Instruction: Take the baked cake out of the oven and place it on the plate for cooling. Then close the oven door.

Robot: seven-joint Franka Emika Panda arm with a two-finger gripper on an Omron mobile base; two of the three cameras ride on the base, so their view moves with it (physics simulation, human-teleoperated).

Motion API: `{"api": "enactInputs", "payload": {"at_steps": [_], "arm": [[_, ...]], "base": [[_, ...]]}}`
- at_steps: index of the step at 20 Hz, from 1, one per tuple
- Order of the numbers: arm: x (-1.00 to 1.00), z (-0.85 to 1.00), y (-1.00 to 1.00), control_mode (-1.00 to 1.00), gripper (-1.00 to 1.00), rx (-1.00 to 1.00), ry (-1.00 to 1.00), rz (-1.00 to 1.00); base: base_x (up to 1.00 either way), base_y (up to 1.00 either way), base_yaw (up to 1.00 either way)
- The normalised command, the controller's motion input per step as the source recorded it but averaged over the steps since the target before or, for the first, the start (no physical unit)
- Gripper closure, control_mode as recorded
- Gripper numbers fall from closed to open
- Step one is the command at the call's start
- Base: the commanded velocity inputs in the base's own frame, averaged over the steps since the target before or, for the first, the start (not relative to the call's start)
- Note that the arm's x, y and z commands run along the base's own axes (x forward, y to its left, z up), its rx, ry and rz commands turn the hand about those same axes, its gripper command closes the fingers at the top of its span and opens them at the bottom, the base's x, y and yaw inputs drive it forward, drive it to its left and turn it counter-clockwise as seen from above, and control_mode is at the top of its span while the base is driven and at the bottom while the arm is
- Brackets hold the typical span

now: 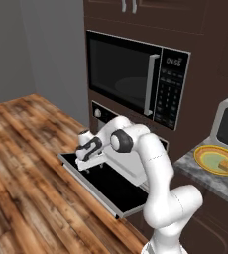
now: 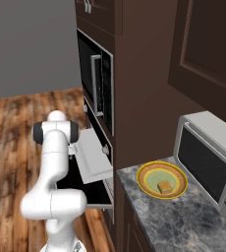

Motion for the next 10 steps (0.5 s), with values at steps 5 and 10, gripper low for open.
{"api": "enactInputs", "payload": {"at_steps": [5, 10], "arm": [[0.62, -0.38, -0.31, -1.0, -1.0, -0.04, 0.0, -0.09], [0.57, -0.29, -0.51, -1.0, -1.0, -0.03, 0.0, -0.08]], "base": [[0.0, 0.0, 0.0], [0.0, 0.0, 0.0]]}}
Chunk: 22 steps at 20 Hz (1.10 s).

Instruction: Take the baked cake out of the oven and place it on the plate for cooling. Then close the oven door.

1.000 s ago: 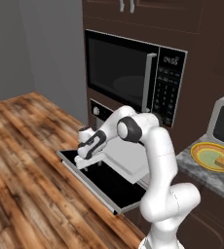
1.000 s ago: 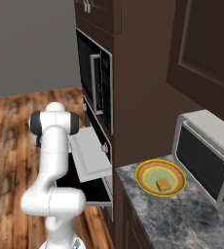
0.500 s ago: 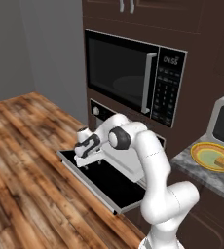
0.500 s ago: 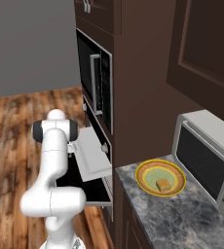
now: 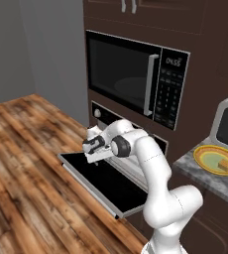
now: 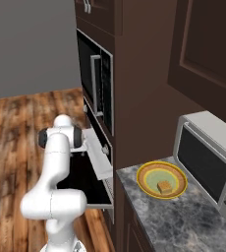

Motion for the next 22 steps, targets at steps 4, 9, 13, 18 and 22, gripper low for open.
{"api": "enactInputs", "payload": {"at_steps": [4, 9, 13, 18, 22], "arm": [[0.51, -0.21, -0.57, -1.0, -1.0, -0.04, 0.0, -0.09], [0.44, -0.17, -0.54, -1.0, -1.0, -0.03, 0.0, -0.07], [-0.07, -0.01, -0.16, -1.0, -1.0, -0.01, -0.04, -0.02], [-1.0, 0.32, 0.71, -1.0, -1.0, 0.0, -0.12, 0.0], [-1.0, 0.49, 0.9, -1.0, -1.0, 0.0, -0.14, 0.01]], "base": [[0.0, 0.0, 0.0], [0.0, 0.0, 0.0], [0.0, 0.0, 0.0], [0.0, 0.0, 0.0], [0.0, 0.0, 0.0]]}}
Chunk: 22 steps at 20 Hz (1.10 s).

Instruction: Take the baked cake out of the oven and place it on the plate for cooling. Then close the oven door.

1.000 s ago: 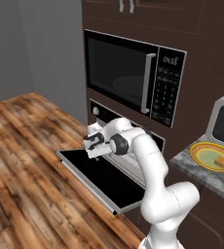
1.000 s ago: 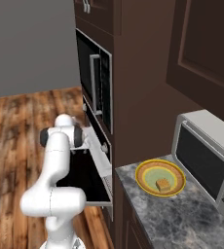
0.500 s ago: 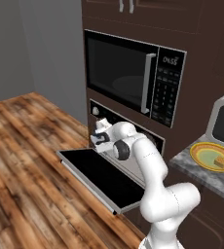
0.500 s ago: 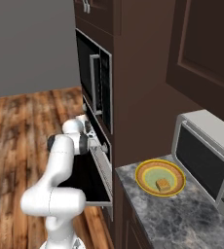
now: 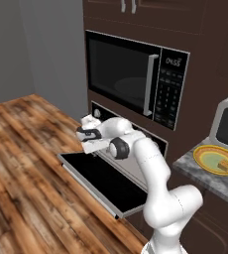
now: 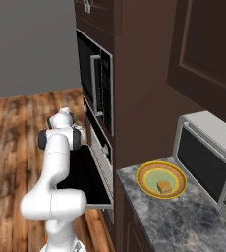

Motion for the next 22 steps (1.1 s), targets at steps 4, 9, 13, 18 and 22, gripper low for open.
{"api": "enactInputs", "payload": {"at_steps": [4, 9, 13, 18, 22], "arm": [[-1.0, 0.4, 0.61, -1.0, -1.0, 0.0, -0.17, 0.07], [-1.0, 0.26, 0.29, -1.0, -1.0, 0.0, -0.24, 0.11], [-1.0, 0.17, 0.0, -1.0, -1.0, 0.0, -0.27, 0.09], [-1.0, 0.14, 0.01, -1.0, -1.0, 0.0, -0.3, 0.04], [-1.0, 0.13, 0.35, -1.0, -1.0, 0.0, -0.11, 0.06]], "base": [[0.0, 0.0, 0.0], [0.0, 0.0, 0.0], [0.0, 0.0, 0.0], [0.0, 0.0, 0.0], [0.0, 0.0, 0.0]]}}
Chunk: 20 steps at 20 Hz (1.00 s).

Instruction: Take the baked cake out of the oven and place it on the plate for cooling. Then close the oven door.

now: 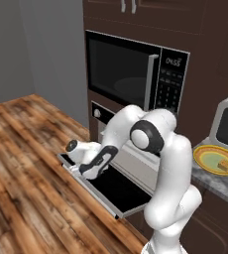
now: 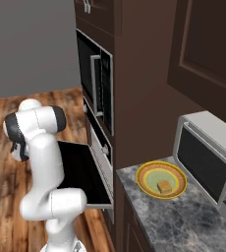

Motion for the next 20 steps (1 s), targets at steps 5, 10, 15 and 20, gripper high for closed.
{"api": "enactInputs", "payload": {"at_steps": [5, 10, 15, 20], "arm": [[-0.74, 0.09, 0.71, -1.0, -1.0, -0.06, 0.04, 0.07], [-0.11, 0.0, 0.52, -1.0, -1.0, -0.17, 0.13, 0.03], [0.0, -0.08, 0.19, -1.0, -1.0, -0.28, 0.04, 0.03], [-0.02, -0.3, 0.1, -1.0, -1.0, -0.36, -0.04, 0.03]], "base": [[0.0, 0.0, 0.0], [0.0, 0.0, 0.0], [0.0, 0.0, 0.0], [0.0, 0.0, 0.0]]}}
